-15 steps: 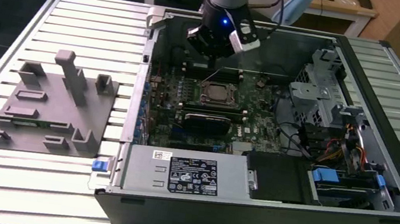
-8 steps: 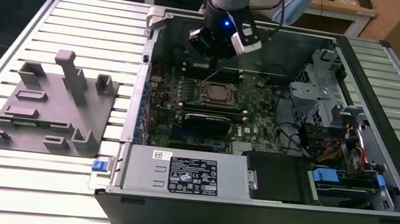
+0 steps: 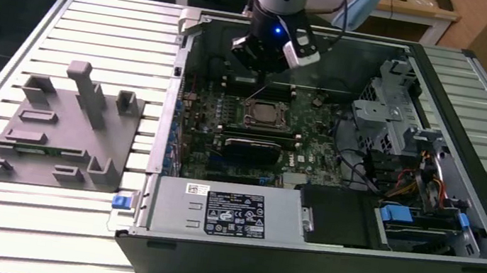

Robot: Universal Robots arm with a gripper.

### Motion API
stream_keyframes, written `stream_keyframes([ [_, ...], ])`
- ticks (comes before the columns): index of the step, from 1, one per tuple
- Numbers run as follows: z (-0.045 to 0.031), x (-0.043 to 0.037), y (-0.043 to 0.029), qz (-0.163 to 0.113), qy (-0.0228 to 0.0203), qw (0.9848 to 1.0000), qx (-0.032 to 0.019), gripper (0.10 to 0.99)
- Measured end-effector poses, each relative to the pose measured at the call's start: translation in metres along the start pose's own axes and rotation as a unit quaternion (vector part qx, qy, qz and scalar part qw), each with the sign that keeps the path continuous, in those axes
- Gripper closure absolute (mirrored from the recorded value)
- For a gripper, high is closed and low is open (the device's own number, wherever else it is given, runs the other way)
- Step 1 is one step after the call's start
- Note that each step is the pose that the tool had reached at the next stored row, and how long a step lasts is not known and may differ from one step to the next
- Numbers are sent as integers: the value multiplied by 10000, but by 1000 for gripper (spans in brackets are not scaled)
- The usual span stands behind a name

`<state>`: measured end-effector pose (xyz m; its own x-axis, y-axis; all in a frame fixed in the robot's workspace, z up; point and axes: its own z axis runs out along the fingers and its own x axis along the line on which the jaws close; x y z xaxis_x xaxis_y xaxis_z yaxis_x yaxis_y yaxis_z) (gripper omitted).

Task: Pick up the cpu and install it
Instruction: 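Install the first cpu locking lever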

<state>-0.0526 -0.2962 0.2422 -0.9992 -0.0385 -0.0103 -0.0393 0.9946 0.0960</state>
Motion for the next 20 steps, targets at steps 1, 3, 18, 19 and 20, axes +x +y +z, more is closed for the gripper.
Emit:
stream_keyframes([
  [1,3,-5,0,0,-1,10000,-1,980],
  [3,9,-15,2,0,-1,10000,-1,980],
  [18,43,-68,2,0,0,10000,0,980],
  [19,44,-68,2,0,0,10000,-1,980],
  [20,46,-68,2,0,-1,10000,-1,980],
])
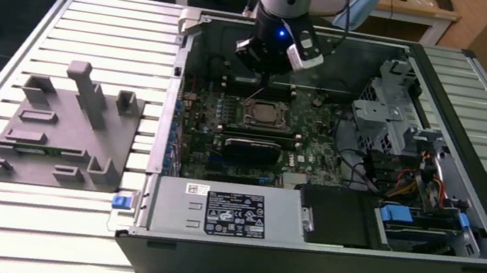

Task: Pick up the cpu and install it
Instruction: 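Install the first cpu locking lever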

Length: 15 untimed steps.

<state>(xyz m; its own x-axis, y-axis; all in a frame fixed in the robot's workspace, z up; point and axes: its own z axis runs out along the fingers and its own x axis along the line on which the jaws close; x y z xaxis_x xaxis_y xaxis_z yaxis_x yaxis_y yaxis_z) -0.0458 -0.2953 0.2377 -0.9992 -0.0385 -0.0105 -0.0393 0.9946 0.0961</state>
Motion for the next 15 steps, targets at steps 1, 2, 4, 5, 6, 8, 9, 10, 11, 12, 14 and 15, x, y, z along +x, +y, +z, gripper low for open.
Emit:
stream_keyframes([
  [1,2,0,0,0,0,10000,-1,980],
  [2,5,-1,0,0,0,10000,-1,980],
  [4,11,-9,-1,-1,0,10000,0,980],
  [5,16,-13,-2,0,0,10000,0,980],
  [6,21,-18,-3,0,0,10000,0,980],
  [8,33,-32,-4,0,0,10000,0,980],
  [9,40,-39,-5,0,0,10000,0,980],
  [10,48,-46,-6,0,0,10000,0,980],
  [11,56,-54,-7,0,1,10000,0,980],
  [12,64,-63,-7,0,1,10000,0,980],
  [14,81,-83,-8,0,2,10000,0,980],
  [15,89,-93,-8,0,2,10000,0,980],
])
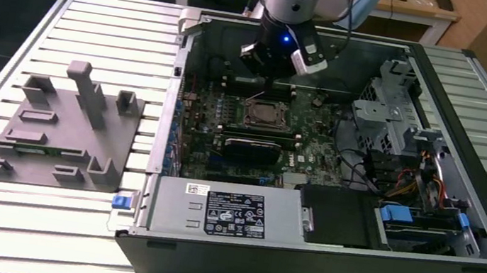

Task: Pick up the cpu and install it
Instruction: 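Install the first cpu locking lever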

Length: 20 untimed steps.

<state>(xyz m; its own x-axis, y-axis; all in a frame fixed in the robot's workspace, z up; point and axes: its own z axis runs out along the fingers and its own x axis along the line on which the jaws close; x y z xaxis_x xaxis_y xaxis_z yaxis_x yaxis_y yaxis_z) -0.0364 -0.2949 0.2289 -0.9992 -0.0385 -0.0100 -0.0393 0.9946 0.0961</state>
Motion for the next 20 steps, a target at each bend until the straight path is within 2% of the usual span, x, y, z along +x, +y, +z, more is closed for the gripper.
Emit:
stream_keyframes([
  [5,39,-54,-3,0,4,10000,0,980],
  [20,99,-112,-4,1,6,10000,0,980],
])
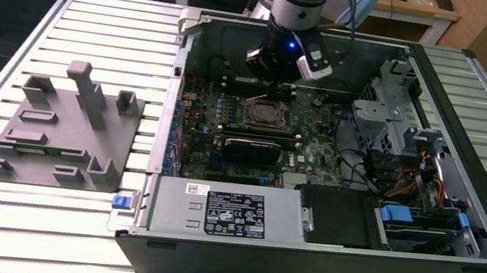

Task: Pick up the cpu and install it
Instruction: 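Install the first cpu locking lever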

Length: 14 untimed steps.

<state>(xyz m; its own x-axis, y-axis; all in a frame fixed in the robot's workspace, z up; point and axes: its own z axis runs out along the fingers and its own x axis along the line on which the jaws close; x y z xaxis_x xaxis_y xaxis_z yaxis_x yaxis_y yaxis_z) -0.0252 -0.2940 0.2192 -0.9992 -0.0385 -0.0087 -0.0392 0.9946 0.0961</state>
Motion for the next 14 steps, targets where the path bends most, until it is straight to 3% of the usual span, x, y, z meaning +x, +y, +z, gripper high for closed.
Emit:
stream_keyframes([
  [14,29,-70,-2,0,3,10000,-1,980],
])
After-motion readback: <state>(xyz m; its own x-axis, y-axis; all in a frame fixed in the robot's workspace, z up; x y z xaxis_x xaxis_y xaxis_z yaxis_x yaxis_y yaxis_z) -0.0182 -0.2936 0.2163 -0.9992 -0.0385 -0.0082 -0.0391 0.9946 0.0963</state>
